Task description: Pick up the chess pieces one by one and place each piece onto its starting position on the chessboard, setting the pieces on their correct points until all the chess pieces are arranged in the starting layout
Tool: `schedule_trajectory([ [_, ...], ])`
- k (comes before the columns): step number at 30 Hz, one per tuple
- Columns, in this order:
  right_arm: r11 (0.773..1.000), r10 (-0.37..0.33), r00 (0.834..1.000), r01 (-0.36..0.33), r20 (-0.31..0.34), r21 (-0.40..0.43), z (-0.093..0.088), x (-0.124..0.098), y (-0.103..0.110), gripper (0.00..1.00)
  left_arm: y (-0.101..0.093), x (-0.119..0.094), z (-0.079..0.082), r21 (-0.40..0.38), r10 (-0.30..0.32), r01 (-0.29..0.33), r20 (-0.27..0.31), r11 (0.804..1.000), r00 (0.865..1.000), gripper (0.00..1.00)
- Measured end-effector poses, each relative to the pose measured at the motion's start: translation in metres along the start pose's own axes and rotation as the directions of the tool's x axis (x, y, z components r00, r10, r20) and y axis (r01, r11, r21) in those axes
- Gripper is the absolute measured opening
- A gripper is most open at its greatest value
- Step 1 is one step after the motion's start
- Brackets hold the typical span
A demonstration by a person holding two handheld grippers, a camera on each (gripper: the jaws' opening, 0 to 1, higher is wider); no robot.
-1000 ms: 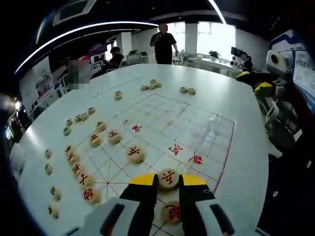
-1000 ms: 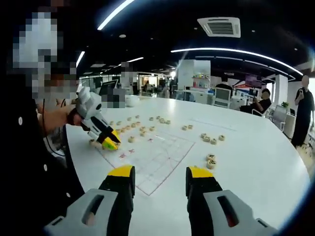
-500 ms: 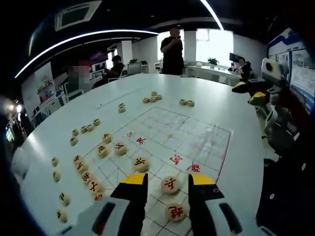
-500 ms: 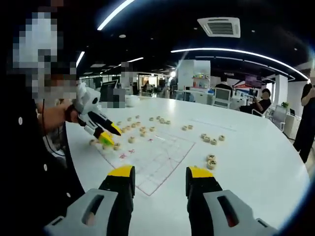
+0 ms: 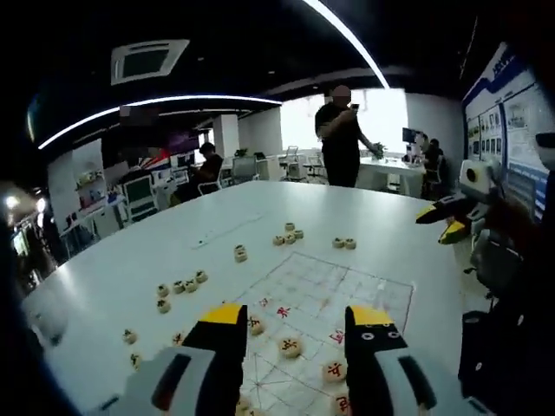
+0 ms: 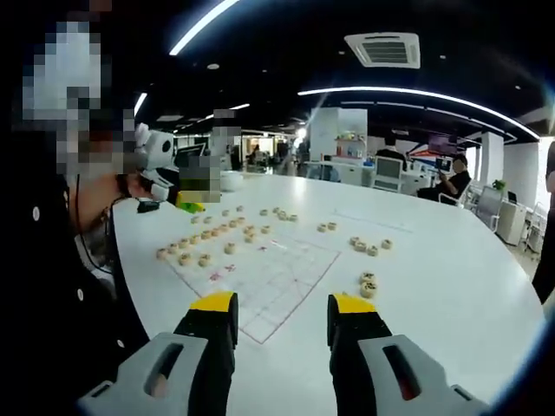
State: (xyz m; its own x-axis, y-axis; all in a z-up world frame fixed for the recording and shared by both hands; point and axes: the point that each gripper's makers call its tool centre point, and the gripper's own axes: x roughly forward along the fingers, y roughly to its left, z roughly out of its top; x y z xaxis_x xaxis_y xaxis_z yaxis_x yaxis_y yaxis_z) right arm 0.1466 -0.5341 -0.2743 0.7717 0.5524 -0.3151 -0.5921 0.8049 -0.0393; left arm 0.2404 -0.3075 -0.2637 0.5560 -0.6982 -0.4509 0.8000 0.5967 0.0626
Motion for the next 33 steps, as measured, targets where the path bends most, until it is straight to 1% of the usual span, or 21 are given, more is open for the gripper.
schedule_trajectory([
  [1, 1.000, -0.002, 1.000, 0.002, 0.002, 0.002, 0.000, 0.000, 0.000, 0.42, -0.001, 0.006, 0.003, 0.009, -0.032, 0.032, -0.008, 0.999, 0.999, 0.47],
  [3, 1.000, -0.003, 1.000, 0.003, 0.004, 0.005, -0.001, -0.001, 0.000, 0.42, 0.001, 0.015, 0.009, 0.027, -0.067, 0.067, -0.021, 0.997, 0.998, 0.47],
  [4, 1.000, -0.005, 1.000, 0.004, 0.004, 0.007, -0.002, -0.001, 0.000, 0.42, 0.003, 0.020, 0.013, 0.059, -0.081, 0.083, -0.029, 0.995, 0.996, 0.47],
  [6, 1.000, -0.009, 1.000, 0.009, 0.004, 0.012, -0.004, -0.002, -0.001, 0.42, 0.006, 0.032, 0.020, 0.098, -0.132, 0.137, -0.059, 0.986, 0.990, 0.47],
  [7, 1.000, -0.011, 1.000, 0.011, 0.004, 0.015, -0.004, -0.003, -0.001, 0.42, 0.008, 0.038, 0.024, 0.092, -0.151, 0.157, -0.067, 0.983, 0.986, 0.47],
  [9, 1.000, -0.015, 1.000, 0.014, 0.005, 0.022, -0.006, -0.003, -0.002, 0.42, 0.015, 0.050, 0.034, 0.101, -0.169, 0.177, -0.085, 0.979, 0.982, 0.47],
  [10, 1.000, -0.017, 1.000, 0.017, 0.004, 0.023, -0.007, -0.004, -0.003, 0.42, 0.019, 0.056, 0.039, 0.129, -0.176, 0.187, -0.097, 0.974, 0.980, 0.47],
  [13, 0.999, -0.024, 1.000, 0.023, 0.005, 0.033, -0.009, -0.005, -0.005, 0.42, 0.032, 0.078, 0.055, 0.212, -0.160, 0.183, -0.118, 0.960, 0.980, 0.47],
  [14, 0.999, -0.026, 1.000, 0.026, 0.005, 0.034, -0.009, -0.005, -0.006, 0.42, 0.033, 0.085, 0.058, 0.237, -0.168, 0.195, -0.130, 0.952, 0.977, 0.47],
  [17, 0.998, -0.034, 0.999, 0.034, 0.007, 0.045, -0.011, -0.007, -0.008, 0.42, 0.031, 0.109, 0.070, 0.267, -0.205, 0.237, -0.142, 0.934, 0.968, 0.47],
  [20, 0.997, -0.048, 0.999, 0.047, 0.012, 0.059, -0.013, -0.010, -0.011, 0.42, 0.028, 0.134, 0.079, 0.331, -0.245, 0.288, -0.167, 0.898, 0.955, 0.47],
  [21, 0.997, -0.053, 0.999, 0.052, 0.011, 0.064, -0.014, -0.012, -0.012, 0.42, 0.030, 0.144, 0.083, 0.339, -0.248, 0.293, -0.173, 0.894, 0.953, 0.47],
  [22, 0.996, -0.059, 0.998, 0.058, 0.012, 0.067, -0.015, -0.013, -0.013, 0.42, 0.031, 0.152, 0.082, 0.375, -0.246, 0.308, -0.203, 0.875, 0.948, 0.47],
  [24, 0.995, -0.069, 0.998, 0.068, 0.011, 0.078, -0.016, -0.016, -0.015, 0.42, 0.036, 0.171, 0.084, 0.424, -0.236, 0.317, -0.233, 0.848, 0.943, 0.47],
  [26, 0.993, -0.078, 0.997, 0.077, 0.006, 0.085, -0.019, -0.018, -0.017, 0.42, 0.036, 0.189, 0.084, 0.433, -0.249, 0.345, -0.263, 0.833, 0.932, 0.46],
  [27, 0.993, -0.082, 0.997, 0.081, 0.002, 0.088, -0.021, -0.019, -0.018, 0.42, 0.036, 0.197, 0.082, 0.433, -0.259, 0.365, -0.284, 0.824, 0.923, 0.46],
  [28, 0.992, -0.087, 0.996, 0.086, 0.000, 0.091, -0.022, -0.021, -0.019, 0.42, 0.035, 0.204, 0.081, 0.423, -0.270, 0.381, -0.299, 0.822, 0.915, 0.46],
  [29, 0.992, -0.089, 0.996, 0.089, -0.001, 0.092, -0.022, -0.022, -0.019, 0.42, 0.036, 0.207, 0.081, 0.423, -0.270, 0.383, -0.303, 0.821, 0.914, 0.46],
  [31, 0.989, -0.105, 0.994, 0.105, -0.001, 0.108, -0.024, -0.026, -0.024, 0.42, 0.036, 0.226, 0.079, 0.430, -0.281, 0.410, -0.333, 0.804, 0.900, 0.45],
  [32, 0.988, -0.108, 0.994, 0.108, -0.002, 0.111, -0.025, -0.026, -0.025, 0.42, 0.037, 0.230, 0.079, 0.427, -0.283, 0.416, -0.342, 0.803, 0.896, 0.44],
  [33, 0.987, -0.115, 0.993, 0.115, -0.006, 0.114, -0.026, -0.027, -0.026, 0.42, 0.036, 0.238, 0.077, 0.424, -0.289, 0.431, -0.360, 0.796, 0.887, 0.43],
])
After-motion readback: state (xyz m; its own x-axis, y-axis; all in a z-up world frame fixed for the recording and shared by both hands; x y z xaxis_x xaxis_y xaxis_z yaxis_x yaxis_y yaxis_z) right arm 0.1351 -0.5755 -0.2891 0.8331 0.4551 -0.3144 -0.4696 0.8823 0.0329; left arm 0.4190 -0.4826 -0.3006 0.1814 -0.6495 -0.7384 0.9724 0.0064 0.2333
